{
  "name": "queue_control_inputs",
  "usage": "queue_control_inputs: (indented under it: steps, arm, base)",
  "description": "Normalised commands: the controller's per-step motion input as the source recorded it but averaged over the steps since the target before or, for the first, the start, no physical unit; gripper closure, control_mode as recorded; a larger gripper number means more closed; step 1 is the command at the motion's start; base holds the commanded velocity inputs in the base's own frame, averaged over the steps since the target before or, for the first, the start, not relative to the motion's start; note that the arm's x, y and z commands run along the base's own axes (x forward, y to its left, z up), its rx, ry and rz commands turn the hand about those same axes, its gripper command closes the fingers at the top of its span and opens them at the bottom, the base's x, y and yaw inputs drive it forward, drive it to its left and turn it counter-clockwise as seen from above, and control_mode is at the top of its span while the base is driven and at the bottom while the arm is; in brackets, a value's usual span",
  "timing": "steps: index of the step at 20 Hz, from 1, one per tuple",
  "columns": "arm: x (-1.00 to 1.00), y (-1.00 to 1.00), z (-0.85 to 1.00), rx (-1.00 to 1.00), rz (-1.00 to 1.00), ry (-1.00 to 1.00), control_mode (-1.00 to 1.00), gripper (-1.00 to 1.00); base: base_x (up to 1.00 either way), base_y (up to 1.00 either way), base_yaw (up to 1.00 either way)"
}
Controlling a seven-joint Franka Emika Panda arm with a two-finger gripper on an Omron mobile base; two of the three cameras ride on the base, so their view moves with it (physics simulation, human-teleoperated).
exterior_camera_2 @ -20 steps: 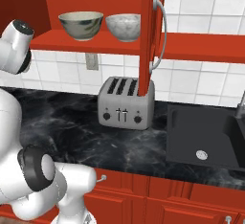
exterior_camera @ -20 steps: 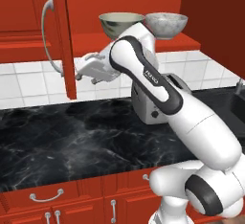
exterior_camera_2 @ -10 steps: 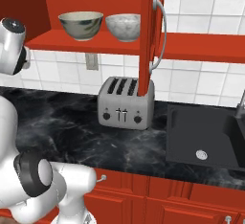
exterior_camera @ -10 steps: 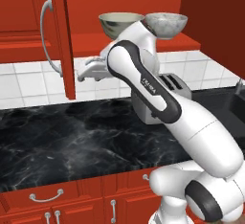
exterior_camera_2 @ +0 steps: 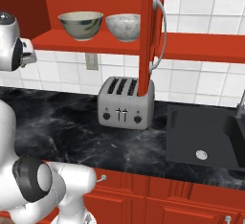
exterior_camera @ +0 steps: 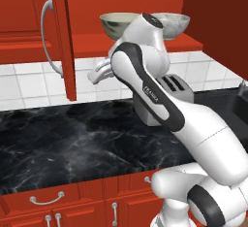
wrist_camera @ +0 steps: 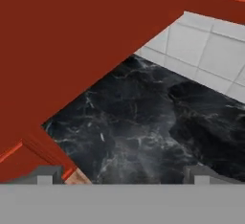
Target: Move the bowls from the cabinet to the plates on the dining table.
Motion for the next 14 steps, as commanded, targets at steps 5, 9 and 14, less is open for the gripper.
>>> queue_control_inputs:
  steps: [5, 9, 14]
  arm:
    - [0.01, -0.31, 0.24, -0.27, 0.00, -0.10, -1.00, -1.00]
    - [0.05, -0.46, 0.29, -0.23, 0.00, -0.09, -1.00, -1.00]
    - [0.09, -0.61, 0.26, -0.20, 0.00, -0.09, -1.00, -1.00]
  base:
    - [0.00, 0.00, 0.00]
    - [0.00, 0.00, 0.00]
    - [0.00, 0.00, 0.00]
